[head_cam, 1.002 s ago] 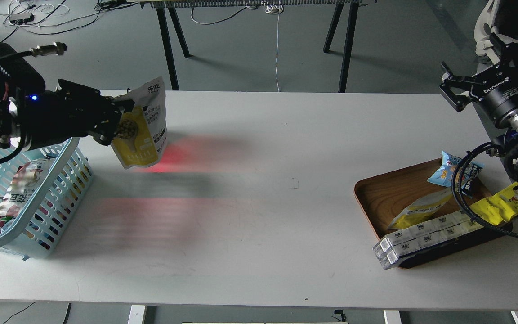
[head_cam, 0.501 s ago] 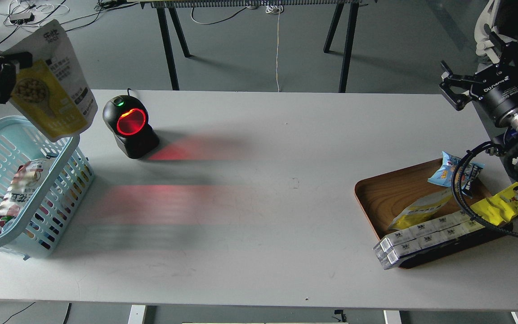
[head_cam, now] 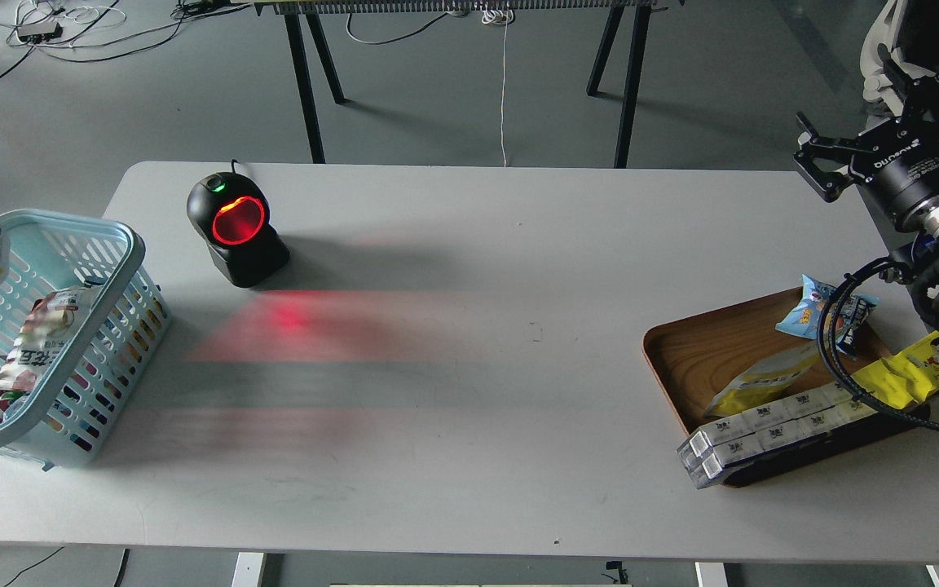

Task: Scan snack and place in basket
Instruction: 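Move the pouch over the blue basket and drop it in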

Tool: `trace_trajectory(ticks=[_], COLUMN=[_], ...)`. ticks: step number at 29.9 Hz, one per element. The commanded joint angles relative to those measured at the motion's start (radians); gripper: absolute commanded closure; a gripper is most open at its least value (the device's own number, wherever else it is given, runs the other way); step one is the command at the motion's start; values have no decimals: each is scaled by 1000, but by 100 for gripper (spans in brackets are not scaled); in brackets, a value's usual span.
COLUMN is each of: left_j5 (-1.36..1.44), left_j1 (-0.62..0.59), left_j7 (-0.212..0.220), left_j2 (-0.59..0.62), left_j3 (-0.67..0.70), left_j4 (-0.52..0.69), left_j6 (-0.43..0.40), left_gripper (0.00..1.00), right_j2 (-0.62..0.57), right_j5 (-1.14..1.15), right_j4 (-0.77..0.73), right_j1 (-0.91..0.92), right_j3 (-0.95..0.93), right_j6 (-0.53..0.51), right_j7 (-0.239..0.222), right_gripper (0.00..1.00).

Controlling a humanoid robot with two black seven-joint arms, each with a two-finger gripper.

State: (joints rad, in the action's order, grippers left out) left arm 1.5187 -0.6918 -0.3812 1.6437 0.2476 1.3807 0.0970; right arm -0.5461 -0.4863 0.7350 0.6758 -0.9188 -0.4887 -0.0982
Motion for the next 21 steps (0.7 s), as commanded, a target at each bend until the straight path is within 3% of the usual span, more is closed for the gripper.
trace_trajectory(ticks=[1, 11, 18, 21], left_j5=[-5, -14, -19, -22], left_j1=[0, 2, 8, 9], left_j7=[-4, -1, -2, -1], left_j2=[-4, -56, -78, -79], left_j3=[-89, -301, -344, -344], left_j4=[0, -3, -8, -12], left_j6=[61, 216, 239, 242], left_gripper=[100, 100, 100, 84], right_j2=[0, 0, 2, 2], right_j5=[0, 2, 2, 2], right_j4=[0, 0, 0, 0], right_j1=[-1, -2, -4, -4], right_j3=[3, 5, 5, 6], right_j6=[0, 0, 0, 0], right_j7=[0, 0, 0, 0], right_gripper=[2, 2, 2, 2])
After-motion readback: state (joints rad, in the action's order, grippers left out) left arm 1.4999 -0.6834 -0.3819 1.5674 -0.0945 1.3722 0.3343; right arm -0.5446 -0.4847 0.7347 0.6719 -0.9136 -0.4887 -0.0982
